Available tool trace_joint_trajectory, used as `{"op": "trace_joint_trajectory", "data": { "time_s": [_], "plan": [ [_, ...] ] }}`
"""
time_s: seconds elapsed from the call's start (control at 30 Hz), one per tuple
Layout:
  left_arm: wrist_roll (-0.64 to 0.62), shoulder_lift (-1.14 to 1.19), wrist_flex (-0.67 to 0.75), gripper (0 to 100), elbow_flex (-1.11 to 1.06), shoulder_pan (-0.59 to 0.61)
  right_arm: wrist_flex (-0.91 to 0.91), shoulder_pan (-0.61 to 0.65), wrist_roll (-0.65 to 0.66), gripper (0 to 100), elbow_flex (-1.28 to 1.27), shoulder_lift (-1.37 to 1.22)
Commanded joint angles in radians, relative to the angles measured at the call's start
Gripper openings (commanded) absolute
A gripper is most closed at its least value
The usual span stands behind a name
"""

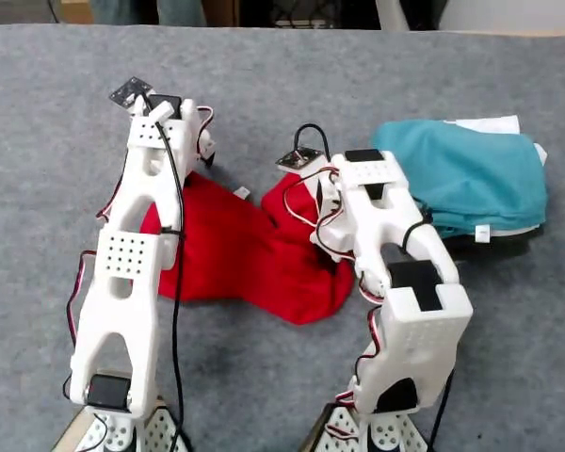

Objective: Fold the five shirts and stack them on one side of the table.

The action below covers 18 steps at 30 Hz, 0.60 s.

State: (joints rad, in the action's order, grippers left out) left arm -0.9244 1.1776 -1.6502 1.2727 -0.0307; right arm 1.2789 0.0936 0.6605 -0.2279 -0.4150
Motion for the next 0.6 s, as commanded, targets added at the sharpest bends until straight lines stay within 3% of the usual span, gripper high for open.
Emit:
{"op": "trace_joint_trajectory", "data": {
  "time_s": [0.0,0.1,0.23,0.4,0.57],
  "plan": [
    [-0.005,0.009,-0.043,12,0.041,0.025,-0.074,-0.017,0.005,1.5,-0.002,-0.012],
    [0.023,0.009,-0.049,4,0.059,0.044,-0.074,-0.018,0.005,1.5,0.001,-0.008],
    [0.092,-0.017,-0.097,3,0.154,0.068,0.018,-0.025,0.098,2.6,0.056,0.035],
    [0.201,-0.107,-0.114,3,0.260,0.127,0.163,-0.058,-0.043,20.4,0.255,0.156],
    [0.239,-0.295,-0.114,3,0.185,0.228,0.295,-0.091,-0.115,35.0,0.486,0.228]
  ]
}}
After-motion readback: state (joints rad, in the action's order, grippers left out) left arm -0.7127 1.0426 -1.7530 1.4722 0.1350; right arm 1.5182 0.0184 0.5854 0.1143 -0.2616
